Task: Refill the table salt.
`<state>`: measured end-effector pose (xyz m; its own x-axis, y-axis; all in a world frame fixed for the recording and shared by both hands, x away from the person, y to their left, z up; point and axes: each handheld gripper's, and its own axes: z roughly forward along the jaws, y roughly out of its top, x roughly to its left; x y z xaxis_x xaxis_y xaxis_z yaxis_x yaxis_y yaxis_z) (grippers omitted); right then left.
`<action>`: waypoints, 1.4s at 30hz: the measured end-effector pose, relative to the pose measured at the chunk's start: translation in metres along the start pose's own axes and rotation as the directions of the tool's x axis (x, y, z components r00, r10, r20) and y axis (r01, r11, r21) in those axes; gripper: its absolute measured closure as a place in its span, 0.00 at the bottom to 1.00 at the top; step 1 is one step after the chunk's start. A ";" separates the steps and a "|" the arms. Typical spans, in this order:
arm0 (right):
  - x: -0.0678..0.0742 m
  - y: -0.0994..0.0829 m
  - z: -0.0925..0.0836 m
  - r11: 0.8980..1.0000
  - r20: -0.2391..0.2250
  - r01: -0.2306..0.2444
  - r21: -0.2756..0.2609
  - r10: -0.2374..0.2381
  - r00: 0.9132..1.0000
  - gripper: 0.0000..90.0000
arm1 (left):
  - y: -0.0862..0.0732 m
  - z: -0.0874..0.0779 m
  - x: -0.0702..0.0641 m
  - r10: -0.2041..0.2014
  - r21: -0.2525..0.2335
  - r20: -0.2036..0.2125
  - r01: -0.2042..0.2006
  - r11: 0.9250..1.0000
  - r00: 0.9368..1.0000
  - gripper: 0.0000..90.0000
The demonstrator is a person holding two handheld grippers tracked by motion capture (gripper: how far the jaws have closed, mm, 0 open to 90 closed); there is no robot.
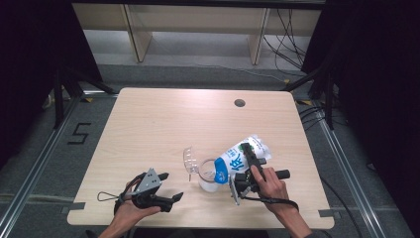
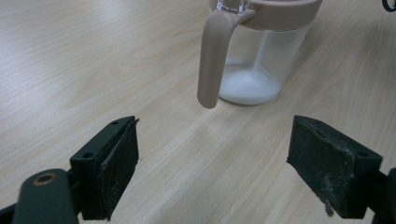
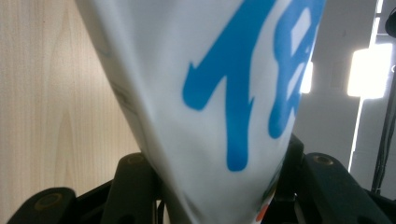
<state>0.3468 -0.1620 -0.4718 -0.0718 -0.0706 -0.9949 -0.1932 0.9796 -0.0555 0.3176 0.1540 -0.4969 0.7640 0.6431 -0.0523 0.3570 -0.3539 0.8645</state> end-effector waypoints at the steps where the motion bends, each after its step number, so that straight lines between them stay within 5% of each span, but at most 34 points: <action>1: 0.000 0.000 0.000 1.000 -0.001 -0.001 0.000 0.001 1.000 0.62 | 0.000 0.000 0.000 0.000 0.000 0.000 0.000 1.000 1.000 0.18; 13: 0.003 0.000 -0.001 0.999 -0.007 -0.044 0.010 0.044 0.999 0.62 | 0.000 0.000 0.000 0.000 0.001 0.001 0.000 1.000 1.000 0.18; 42: 0.002 0.001 -0.002 0.999 -0.012 -0.023 0.022 0.023 1.000 0.63 | 0.000 0.000 0.000 0.001 0.000 0.000 -0.001 1.000 1.000 0.18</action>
<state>0.3444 -0.1619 -0.4732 -0.0884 -0.0506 -0.9948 -0.1695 0.9849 -0.0350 0.3176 0.1541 -0.4968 0.7644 0.6427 -0.0513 0.3562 -0.3547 0.8645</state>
